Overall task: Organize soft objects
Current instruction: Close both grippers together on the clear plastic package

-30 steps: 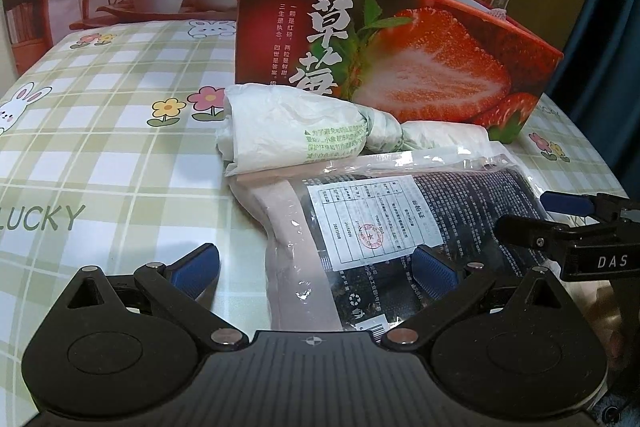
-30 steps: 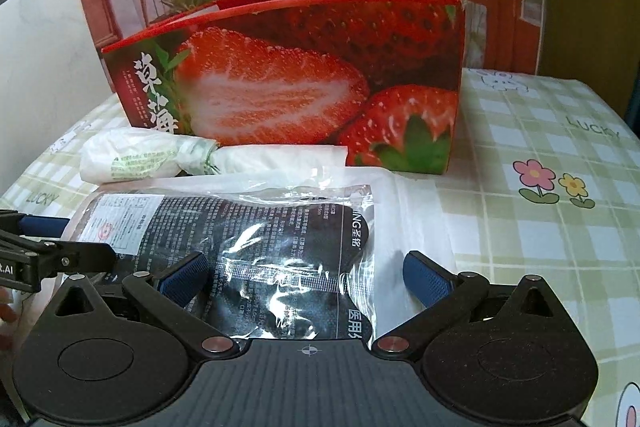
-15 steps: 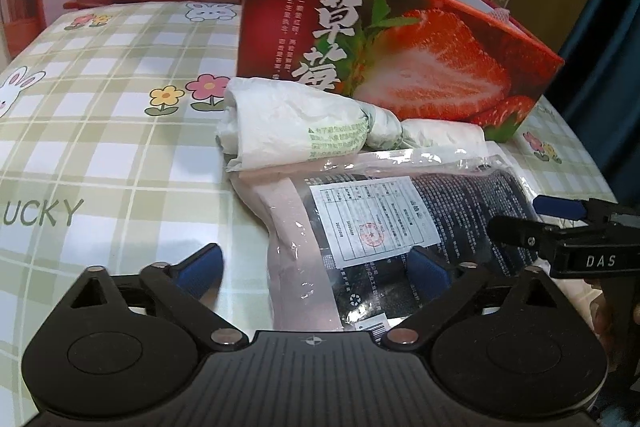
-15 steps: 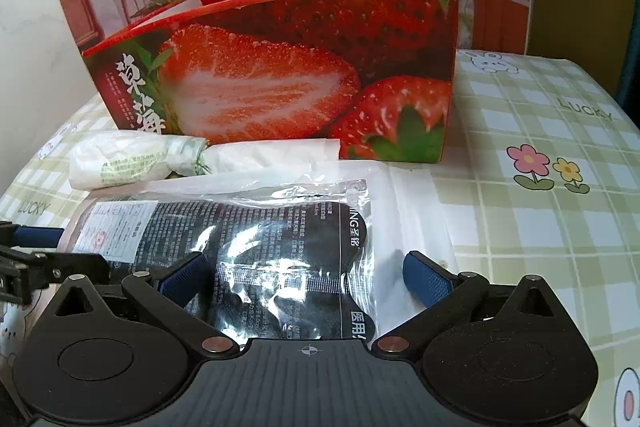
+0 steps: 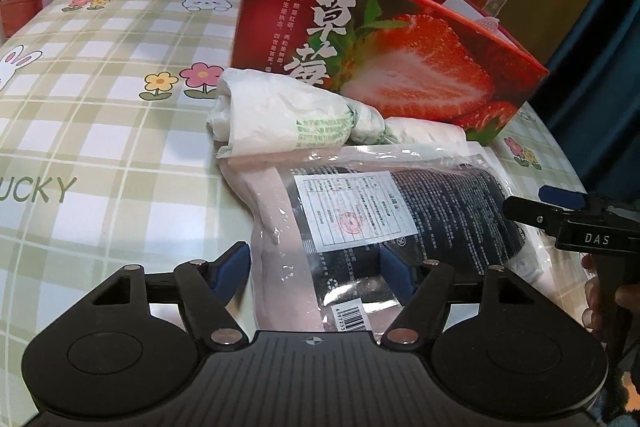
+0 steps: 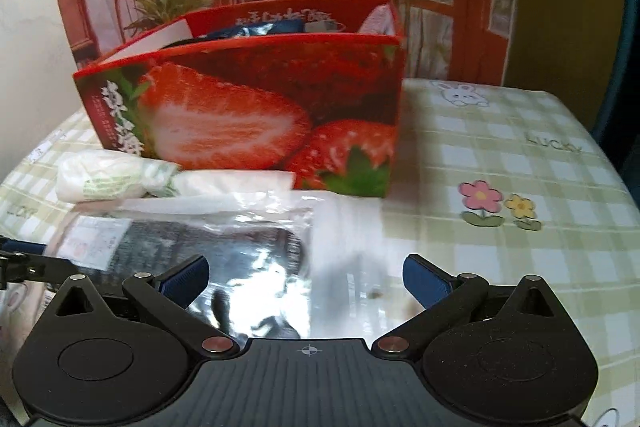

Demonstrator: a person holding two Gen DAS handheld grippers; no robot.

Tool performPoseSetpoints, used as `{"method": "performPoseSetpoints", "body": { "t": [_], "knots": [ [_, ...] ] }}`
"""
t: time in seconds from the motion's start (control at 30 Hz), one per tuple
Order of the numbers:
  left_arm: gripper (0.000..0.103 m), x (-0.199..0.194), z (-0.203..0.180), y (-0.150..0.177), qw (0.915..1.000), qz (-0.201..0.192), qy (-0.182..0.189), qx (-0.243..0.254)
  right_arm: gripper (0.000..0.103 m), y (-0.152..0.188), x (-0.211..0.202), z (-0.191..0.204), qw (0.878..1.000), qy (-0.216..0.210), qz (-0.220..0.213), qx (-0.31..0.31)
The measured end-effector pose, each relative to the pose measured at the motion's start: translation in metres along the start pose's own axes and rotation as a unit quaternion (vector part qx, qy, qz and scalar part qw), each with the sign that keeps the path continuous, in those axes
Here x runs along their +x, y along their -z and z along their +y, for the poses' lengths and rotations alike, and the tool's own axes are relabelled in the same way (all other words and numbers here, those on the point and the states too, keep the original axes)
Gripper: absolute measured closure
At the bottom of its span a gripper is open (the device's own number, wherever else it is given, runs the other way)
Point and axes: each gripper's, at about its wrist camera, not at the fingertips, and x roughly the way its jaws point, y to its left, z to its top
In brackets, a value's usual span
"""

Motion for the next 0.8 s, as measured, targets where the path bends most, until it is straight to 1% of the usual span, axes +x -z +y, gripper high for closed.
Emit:
{"method": "performPoseSetpoints", "body": {
  "t": [0.13,0.23,0.37,0.53,0.6,0.67,0.73,0.8],
  "knots": [
    [0.03,0.002,0.001,-0.001,1.0,0.0,0.006,-0.001,0.001,0.006,0.006,-0.007,1.0,-0.005,0.017,0.013],
    [0.03,0.004,0.0,-0.002,1.0,0.0,0.009,0.004,0.001,0.007,0.01,-0.002,1.0,-0.013,0.027,0.004],
    [0.029,0.007,0.001,-0.005,0.9998,-0.002,0.017,0.004,0.001,0.006,0.016,0.002,0.999,-0.031,0.029,0.0],
    [0.03,0.012,0.001,-0.012,0.9995,0.002,0.031,-0.002,0.001,-0.001,0.024,0.008,0.998,-0.049,0.036,0.01],
    [0.03,0.014,0.002,-0.014,0.9988,0.005,0.048,-0.009,0.007,-0.003,0.022,0.011,0.997,-0.065,0.039,0.006],
    [0.03,0.014,0.001,-0.015,0.9982,0.003,0.058,-0.013,0.01,-0.003,0.021,0.015,0.995,-0.083,0.048,0.006],
    [0.03,0.012,0.001,-0.015,0.9979,-0.001,0.064,-0.013,0.01,-0.002,0.019,0.018,0.995,-0.085,0.053,0.002],
    [0.03,0.011,0.001,-0.015,0.9975,-0.001,0.068,-0.017,0.016,-0.002,0.016,0.018,0.994,-0.092,0.055,0.001]
  ]
}}
